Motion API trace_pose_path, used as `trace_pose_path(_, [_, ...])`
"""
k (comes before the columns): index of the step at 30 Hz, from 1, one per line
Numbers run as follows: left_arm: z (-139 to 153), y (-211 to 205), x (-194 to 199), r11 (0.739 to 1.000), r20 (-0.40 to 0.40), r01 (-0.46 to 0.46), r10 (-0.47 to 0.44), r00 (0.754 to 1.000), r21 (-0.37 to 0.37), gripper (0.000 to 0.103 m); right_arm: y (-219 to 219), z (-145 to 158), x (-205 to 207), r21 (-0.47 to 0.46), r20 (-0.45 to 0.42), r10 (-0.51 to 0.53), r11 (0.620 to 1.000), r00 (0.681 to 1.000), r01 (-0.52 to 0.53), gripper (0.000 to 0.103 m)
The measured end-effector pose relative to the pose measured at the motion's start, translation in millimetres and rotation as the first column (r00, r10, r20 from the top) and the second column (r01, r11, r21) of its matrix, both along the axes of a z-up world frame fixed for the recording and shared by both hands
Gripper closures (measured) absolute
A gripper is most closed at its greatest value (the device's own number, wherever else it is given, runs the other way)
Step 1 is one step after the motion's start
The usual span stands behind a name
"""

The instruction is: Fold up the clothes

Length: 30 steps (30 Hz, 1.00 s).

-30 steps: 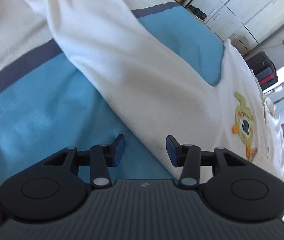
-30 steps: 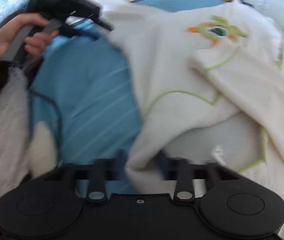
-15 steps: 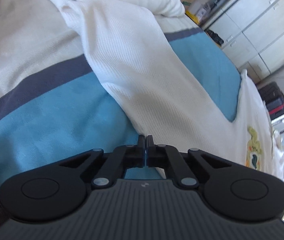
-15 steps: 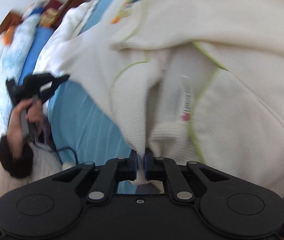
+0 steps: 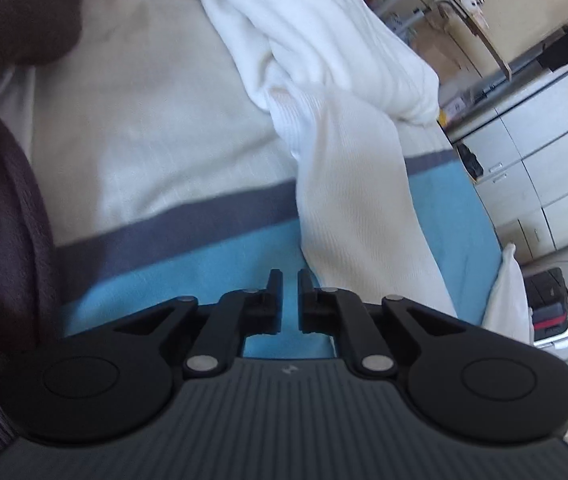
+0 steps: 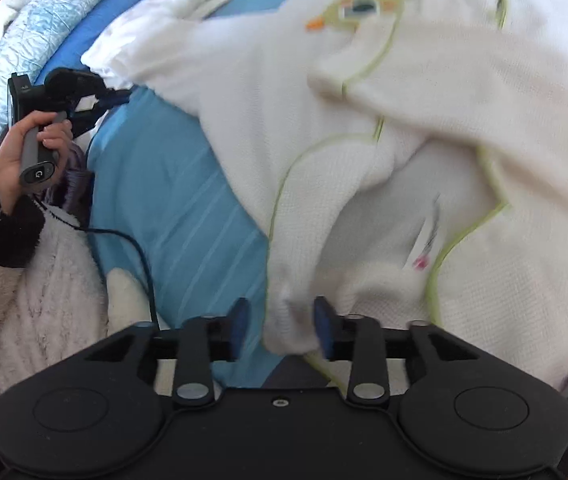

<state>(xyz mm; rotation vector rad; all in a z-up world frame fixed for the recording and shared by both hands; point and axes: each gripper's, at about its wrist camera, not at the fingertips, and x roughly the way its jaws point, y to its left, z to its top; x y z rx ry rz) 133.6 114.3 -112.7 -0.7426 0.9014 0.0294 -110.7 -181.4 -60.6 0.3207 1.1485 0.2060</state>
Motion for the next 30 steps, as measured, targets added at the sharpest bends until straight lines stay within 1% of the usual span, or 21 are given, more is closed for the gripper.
trace_pose_path(1, [-0.4,-0.5,3.9,1.0,-0.003,0.006,-0.006,1.0,0.019,0.09,3.8,8.8,-2.5,-0.071,0.038,0.007,0.997,0.999,-0.004,0.057])
trace_pose_path(2, [-0.8,-1.1,7.8,0.999,-0.007,0.012,-0.012,1.0,0.038,0.083,4.6,18.1,-3.9,-0.133,0.07,0.015,0.991,0.997,-0.006,0.055])
trace_pose_path(3, [-2.1,-0.9,14.0,0.999,-0.011,0.015,-0.014,1.0,0.033,0.074,5.4,27.4,-5.2,-0.194,0.102,0.026,0.981,0.994,-0.006,0.052])
trace_pose_path(4, [-3.4,-0.8,20.3,0.999,-0.015,0.017,-0.017,1.0,0.029,0.071,6.1,36.7,-6.6,-0.255,0.133,0.039,0.967,0.99,-0.004,0.05])
trace_pose_path(6, [-3.9,3.3,31.1,1.0,-0.005,-0.005,0.005,1.0,-0.025,0.058,1.4,48.2,-3.0,-0.298,0.175,0.06,0.954,0.983,-0.006,0.049])
trace_pose_path(7, [-4.5,5.8,35.9,0.999,0.006,-0.018,0.019,1.0,-0.049,0.057,-0.9,53.9,-1.2,-0.319,0.195,0.071,0.948,0.978,-0.006,0.049])
trace_pose_path(9, [-6.5,9.1,45.6,0.998,0.033,-0.019,0.021,0.999,-0.054,0.057,-3.8,61.8,6.2,-0.335,0.221,0.092,0.942,0.971,-0.013,0.049])
trace_pose_path(11, [-10.4,8.3,57.5,0.997,0.086,0.053,-0.049,0.995,-0.047,0.062,-2.5,66.7,23.3,-0.352,0.275,0.107,0.936,0.956,-0.004,0.047])
trace_pose_path(13, [-13.7,0.0,69.9,0.988,0.122,0.137,-0.128,0.984,-0.065,0.077,-9.0,68.7,34.1,-0.333,0.308,0.099,0.943,0.946,0.009,0.046])
trace_pose_path(14, [-14.2,-6.1,73.1,0.986,0.128,0.162,-0.154,0.98,-0.048,0.1,-12.3,69.7,39.5,-0.322,0.324,0.095,0.947,0.941,0.015,0.046])
trace_pose_path(16, [-7.8,-22.6,73.0,0.981,0.136,0.176,-0.185,0.973,0.076,0.102,-13.5,65.4,52.6,-0.298,0.321,0.074,0.954,0.944,0.026,0.046])
trace_pose_path(18, [7.0,-38.3,67.9,0.962,0.156,0.173,-0.208,0.966,0.211,0.102,-14.7,62.8,61.3,-0.291,0.315,0.067,0.956,0.947,0.029,0.046])
trace_pose_path(19, [17.2,-43.8,63.2,0.951,0.181,0.17,-0.221,0.958,0.259,0.102,-18.7,63.4,60.1,-0.299,0.318,0.071,0.954,0.946,0.029,0.046])
trace_pose_path(22, [49.4,-50.8,41.4,0.956,0.346,0.186,-0.258,0.902,0.226,0.102,-37.7,66.4,55.2,-0.331,0.319,0.089,0.943,0.944,0.023,0.045])
trace_pose_path(23, [61.7,-55.0,31.0,0.961,0.418,0.224,-0.274,0.866,0.165,0.102,-46.7,67.9,53.1,-0.345,0.32,0.094,0.938,0.943,0.023,0.044])
trace_pose_path(24, [75.3,-65.3,22.2,0.953,0.462,0.272,-0.302,0.834,0.131,0.102,-59.5,70.5,51.6,-0.348,0.32,0.075,0.937,0.944,0.044,0.044])
trace_pose_path(25, [87.2,-77.7,11.8,0.94,0.499,0.32,-0.337,0.799,0.121,0.102,-72.5,73.0,50.2,-0.35,0.321,0.055,0.935,0.945,0.064,0.044])
trace_pose_path(27, [113.5,-119.1,-13.3,0.887,0.56,0.443,-0.435,0.705,0.13,0.102,-100.2,79.4,46.1,-0.348,0.326,0.014,0.932,0.945,0.106,0.044])
trace_pose_path(28, [122.7,-141.5,-28.1,0.848,0.592,0.519,-0.473,0.653,0.106,0.102,-114.2,83.3,43.7,-0.341,0.334,-0.008,0.931,0.942,0.129,0.044])
trace_pose_path(29, [131.9,-164.0,-43.0,0.802,0.625,0.591,-0.504,0.596,0.084,0.102,-128.1,87.3,41.3,-0.334,0.343,-0.03,0.93,0.939,0.151,0.044])
trace_pose_path(30, [137.0,-188.5,-56.1,0.749,0.642,0.66,-0.534,0.551,0.056,0.102,-142.1,91.2,38.9,-0.327,0.351,-0.051,0.929,0.935,0.174,0.044])
